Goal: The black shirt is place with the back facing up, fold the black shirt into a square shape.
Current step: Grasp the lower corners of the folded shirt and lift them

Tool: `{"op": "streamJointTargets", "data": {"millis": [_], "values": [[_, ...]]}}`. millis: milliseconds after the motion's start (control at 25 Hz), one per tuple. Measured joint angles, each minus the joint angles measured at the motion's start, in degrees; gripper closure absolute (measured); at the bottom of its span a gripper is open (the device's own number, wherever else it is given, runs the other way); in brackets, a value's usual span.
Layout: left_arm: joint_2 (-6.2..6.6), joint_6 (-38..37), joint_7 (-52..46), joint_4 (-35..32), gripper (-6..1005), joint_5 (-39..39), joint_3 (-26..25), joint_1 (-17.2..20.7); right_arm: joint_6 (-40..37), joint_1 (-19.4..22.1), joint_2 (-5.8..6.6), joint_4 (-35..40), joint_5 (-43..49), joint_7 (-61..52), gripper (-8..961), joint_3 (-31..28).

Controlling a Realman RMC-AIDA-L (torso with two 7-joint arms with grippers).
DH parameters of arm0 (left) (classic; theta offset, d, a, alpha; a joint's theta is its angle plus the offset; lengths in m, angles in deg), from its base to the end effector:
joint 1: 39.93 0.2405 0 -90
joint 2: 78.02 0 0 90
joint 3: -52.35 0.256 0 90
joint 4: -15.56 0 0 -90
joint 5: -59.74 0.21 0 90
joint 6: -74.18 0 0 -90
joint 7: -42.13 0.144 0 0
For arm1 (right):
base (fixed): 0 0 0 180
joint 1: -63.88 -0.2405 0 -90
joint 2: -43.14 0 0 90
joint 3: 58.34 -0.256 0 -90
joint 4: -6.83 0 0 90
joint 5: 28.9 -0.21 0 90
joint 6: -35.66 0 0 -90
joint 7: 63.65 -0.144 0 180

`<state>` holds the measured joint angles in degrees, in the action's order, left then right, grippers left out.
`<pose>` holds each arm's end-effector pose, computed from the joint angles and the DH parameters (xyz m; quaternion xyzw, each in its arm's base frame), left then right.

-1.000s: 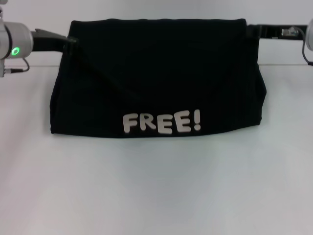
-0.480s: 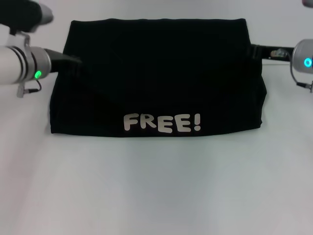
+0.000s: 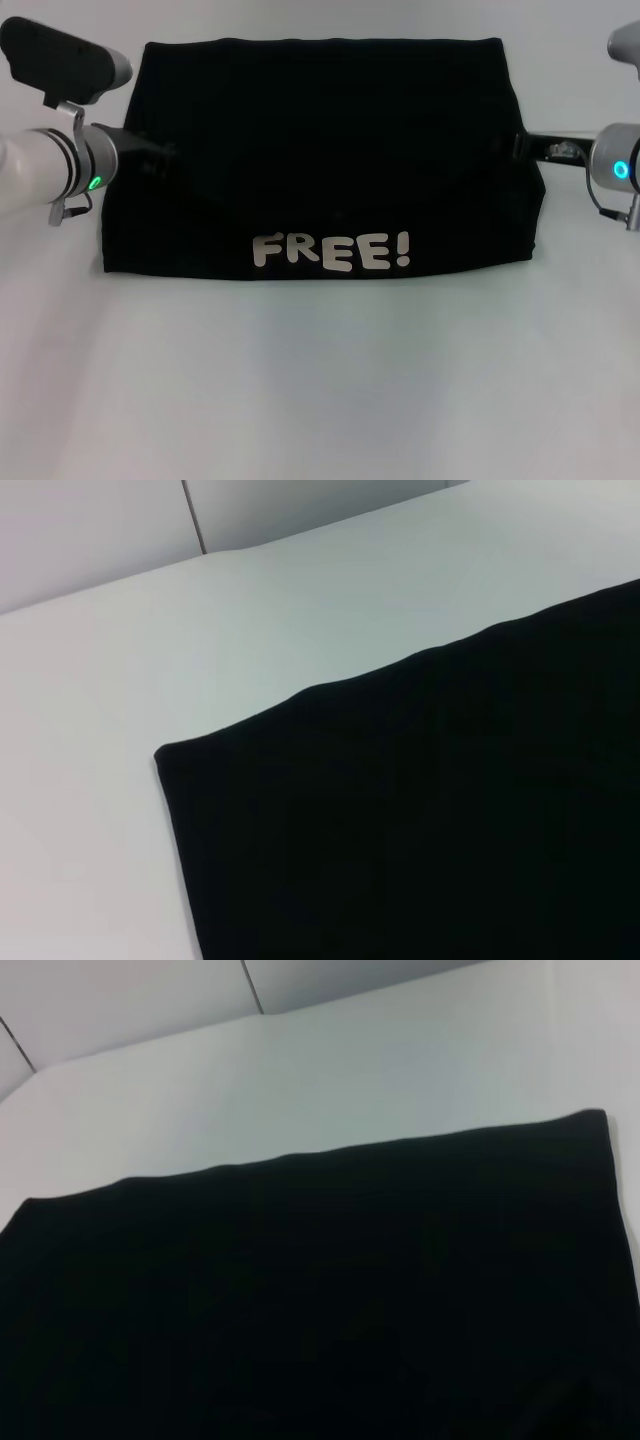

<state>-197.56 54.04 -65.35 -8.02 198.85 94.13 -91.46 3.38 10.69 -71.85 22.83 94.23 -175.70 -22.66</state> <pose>-0.2619 0.4797 -0.0006 -0.8085 -0.3240 -0.0087 0.4912 0.2538 0.4761 -0.0037 -0.7678 0.4846 0.1544 0.3896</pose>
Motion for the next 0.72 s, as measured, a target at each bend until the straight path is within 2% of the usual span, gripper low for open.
{"op": "streamJointTargets", "data": {"millis": [40,240,320,440,720], "values": [[-0.01,0.0,-0.1,0.0,733,0.0,-0.1,0.1,0.0,0.2,-0.05,0.1,0.0,0.5,815,0.0],[-0.05,-0.7,-1.2,-1.2,507,-0.3,-1.4,0.7,-1.0,0.7,-0.17,1.2,0.0,2.8,632,-0.1],[-0.12,-2.7,-3.2,-3.7,418,-0.2,-1.5,1.6,-2.7,1.2,-0.28,3.1,-0.1,3.1,545,-0.4],[-0.74,-10.9,-8.4,-11.8,322,-0.2,-1.4,4.5,-8.4,2.5,-0.39,6.8,-1.5,3.1,415,-0.5],[-4.34,-25.7,-12.2,-31.0,145,-0.3,-1.2,13.8,-16.3,5.7,0.56,9.6,-4.6,2.5,416,-0.5]]}}
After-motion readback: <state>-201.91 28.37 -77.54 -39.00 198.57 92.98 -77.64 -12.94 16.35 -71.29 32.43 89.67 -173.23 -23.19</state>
